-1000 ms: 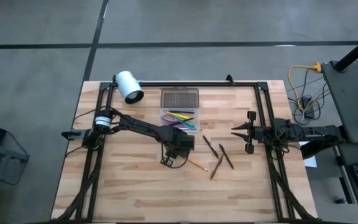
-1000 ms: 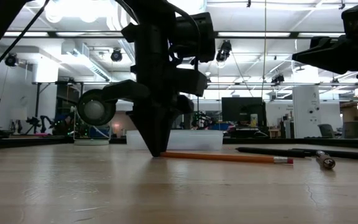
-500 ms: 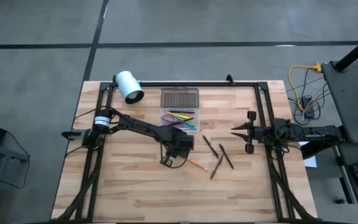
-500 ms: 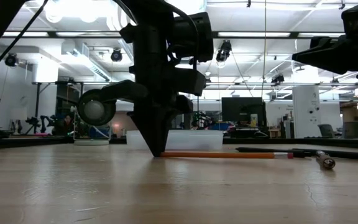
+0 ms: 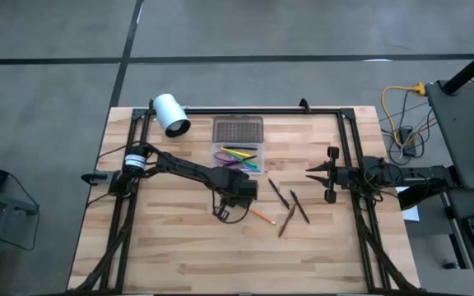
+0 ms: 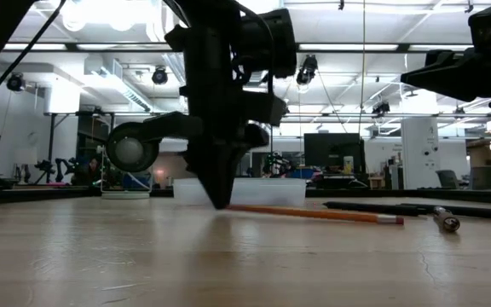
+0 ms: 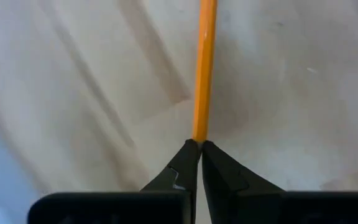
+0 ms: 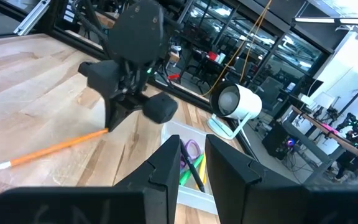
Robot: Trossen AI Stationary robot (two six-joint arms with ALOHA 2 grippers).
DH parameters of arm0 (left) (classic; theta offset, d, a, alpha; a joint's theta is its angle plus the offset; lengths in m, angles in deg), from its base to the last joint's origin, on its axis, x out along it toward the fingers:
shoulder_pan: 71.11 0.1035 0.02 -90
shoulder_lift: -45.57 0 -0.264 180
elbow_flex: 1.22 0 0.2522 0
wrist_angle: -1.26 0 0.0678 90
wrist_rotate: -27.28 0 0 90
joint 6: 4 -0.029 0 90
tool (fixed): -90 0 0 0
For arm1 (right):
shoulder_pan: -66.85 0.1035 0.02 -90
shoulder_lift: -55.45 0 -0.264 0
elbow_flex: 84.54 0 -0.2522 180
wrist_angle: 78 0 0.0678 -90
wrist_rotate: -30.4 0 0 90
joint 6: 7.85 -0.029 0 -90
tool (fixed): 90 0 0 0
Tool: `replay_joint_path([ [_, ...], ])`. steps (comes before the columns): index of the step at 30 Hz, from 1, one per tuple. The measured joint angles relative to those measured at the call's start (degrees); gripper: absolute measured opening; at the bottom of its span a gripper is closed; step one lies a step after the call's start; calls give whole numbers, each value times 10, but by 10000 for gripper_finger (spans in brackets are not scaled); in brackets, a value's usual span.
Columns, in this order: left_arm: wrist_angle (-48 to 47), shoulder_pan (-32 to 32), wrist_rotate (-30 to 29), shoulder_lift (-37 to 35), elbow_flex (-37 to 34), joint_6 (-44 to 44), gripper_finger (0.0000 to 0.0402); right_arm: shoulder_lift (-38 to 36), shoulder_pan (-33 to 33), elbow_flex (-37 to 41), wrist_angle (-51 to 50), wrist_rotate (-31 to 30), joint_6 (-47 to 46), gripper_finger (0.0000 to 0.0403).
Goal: Pick & place school supplies into a supply box
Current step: Put the orange pencil into the supply box
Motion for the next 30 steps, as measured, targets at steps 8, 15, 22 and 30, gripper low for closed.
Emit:
replay_joint_path([
  [8,0,-5,-36,-18,5,3,0,0,0,0,0,0,0,68],
  [15,4,-12,-119,-26,18,24,0,0,0,0,0,0,0,68],
  [22,9,-12,-197,-28,20,62,0,0,0,0,0,0,0,68],
  [30,9,-11,-255,-29,20,81,0,0,0,0,0,0,0,68],
])
